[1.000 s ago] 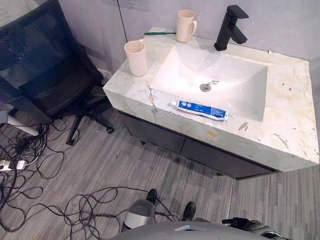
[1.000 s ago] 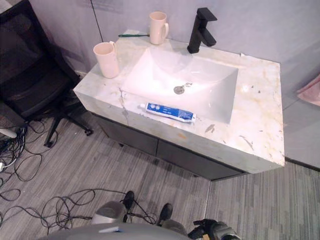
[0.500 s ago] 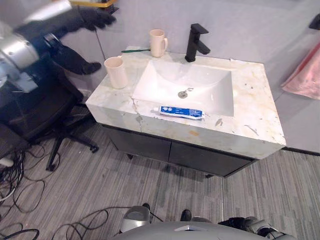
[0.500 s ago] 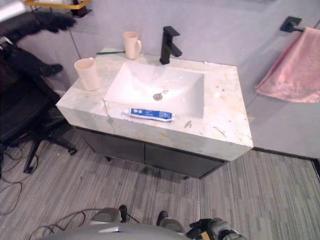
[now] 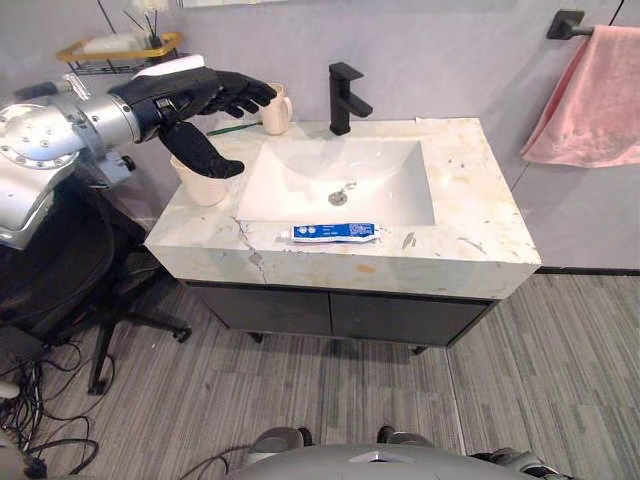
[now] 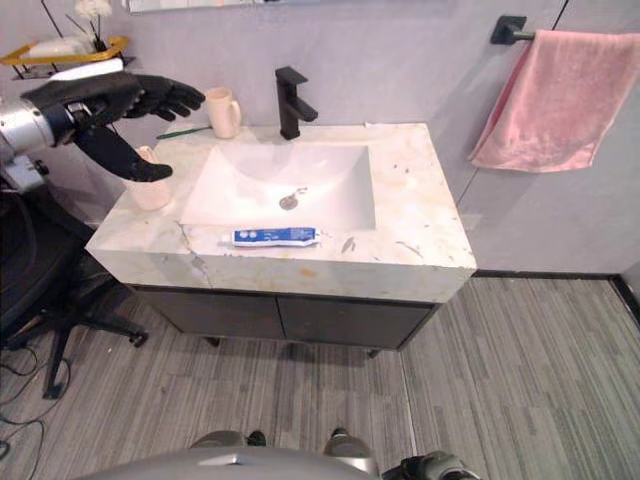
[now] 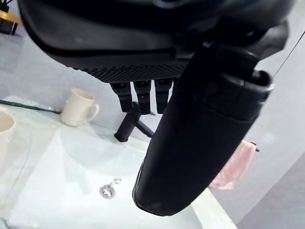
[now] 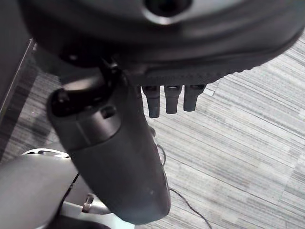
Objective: Organize the bathroom.
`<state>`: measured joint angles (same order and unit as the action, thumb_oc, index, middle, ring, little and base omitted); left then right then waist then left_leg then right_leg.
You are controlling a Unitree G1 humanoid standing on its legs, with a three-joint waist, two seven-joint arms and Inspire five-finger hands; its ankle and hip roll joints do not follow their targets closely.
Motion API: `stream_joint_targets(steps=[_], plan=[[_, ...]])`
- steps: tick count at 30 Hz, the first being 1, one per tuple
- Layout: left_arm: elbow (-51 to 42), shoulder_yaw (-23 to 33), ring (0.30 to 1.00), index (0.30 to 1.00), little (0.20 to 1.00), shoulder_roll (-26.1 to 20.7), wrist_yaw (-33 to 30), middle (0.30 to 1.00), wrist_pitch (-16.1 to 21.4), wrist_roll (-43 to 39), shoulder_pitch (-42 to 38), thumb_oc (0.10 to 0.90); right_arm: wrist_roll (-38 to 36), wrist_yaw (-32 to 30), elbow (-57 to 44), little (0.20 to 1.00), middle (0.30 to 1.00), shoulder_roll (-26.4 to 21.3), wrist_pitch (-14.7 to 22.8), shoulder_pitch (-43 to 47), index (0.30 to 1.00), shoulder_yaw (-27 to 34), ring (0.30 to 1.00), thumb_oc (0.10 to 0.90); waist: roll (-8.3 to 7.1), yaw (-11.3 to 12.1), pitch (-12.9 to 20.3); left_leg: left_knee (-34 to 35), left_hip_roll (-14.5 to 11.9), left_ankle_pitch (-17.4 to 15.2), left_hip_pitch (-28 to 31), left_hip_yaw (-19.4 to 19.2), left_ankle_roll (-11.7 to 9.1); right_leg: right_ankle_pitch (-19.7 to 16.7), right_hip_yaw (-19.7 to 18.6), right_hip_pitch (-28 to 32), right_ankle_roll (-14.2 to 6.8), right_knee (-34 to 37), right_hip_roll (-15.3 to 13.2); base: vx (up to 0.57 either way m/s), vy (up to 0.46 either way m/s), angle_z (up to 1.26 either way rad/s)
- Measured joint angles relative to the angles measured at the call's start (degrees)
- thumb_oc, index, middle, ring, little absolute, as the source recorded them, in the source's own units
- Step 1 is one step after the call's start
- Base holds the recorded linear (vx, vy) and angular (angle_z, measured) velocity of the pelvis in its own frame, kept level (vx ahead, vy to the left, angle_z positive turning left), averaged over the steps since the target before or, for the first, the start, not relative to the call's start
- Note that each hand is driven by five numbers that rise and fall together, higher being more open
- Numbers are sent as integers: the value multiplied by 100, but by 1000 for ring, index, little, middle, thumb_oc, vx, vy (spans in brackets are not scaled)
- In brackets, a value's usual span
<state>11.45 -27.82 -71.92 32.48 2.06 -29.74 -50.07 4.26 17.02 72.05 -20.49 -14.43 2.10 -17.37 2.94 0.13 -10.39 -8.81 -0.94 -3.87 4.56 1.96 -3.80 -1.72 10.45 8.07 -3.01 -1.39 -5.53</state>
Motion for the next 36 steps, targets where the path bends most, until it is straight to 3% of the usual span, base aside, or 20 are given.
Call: stream_joint_targets(steps=[6, 9, 22, 30, 36], plan=[[394, -121, 900, 900, 900, 561, 457, 900, -866, -164, 5, 800, 5, -1, 80, 900, 900, -4, -37, 2, 900, 66, 900, 800, 7, 28, 5, -111, -27, -15, -125, -22, 24, 135, -16, -210, -17, -297, -4, -6, -1, 0], [619, -122, 900, 900, 900, 826, 550, 900, -1092, -163, 38, 800, 13, 4, 104, 900, 900, -4, -53, -1, 900, 93, 900, 800, 2, 28, 2, -115, -36, -5, -120, -24, 13, 153, -14, -225, 7, -362, -4, 0, 0, 0], [644, -117, 900, 900, 900, 1414, 762, 900, -1366, -157, 195, 800, 217, 19, 157, 900, 900, -9, -125, 166, 900, 98, 900, 800, 46, 71, -47, -117, -26, 0, -113, -24, 10, 267, -17, -318, 15, -578, -34, 1, -1, 1], [603, -118, 900, 900, 900, 1746, 658, 900, -1589, -132, 376, 800, 218, 12, 138, 900, 900, -41, -148, 344, 900, 97, 900, 800, 168, -27, -341, -141, -33, 24, -140, -30, 0, 354, -34, -449, 34, -804, -45, -22, -2, 0], [595, -123, 900, 900, 900, 1962, 345, 900, -1588, -113, 370, 800, 211, -3, 122, 900, 900, -151, -167, 585, 900, 85, 900, 800, 177, -86, -527, -299, -21, 68, -362, -59, 5, 496, -85, -794, 58, -1199, -97, -36, -18, -3]])
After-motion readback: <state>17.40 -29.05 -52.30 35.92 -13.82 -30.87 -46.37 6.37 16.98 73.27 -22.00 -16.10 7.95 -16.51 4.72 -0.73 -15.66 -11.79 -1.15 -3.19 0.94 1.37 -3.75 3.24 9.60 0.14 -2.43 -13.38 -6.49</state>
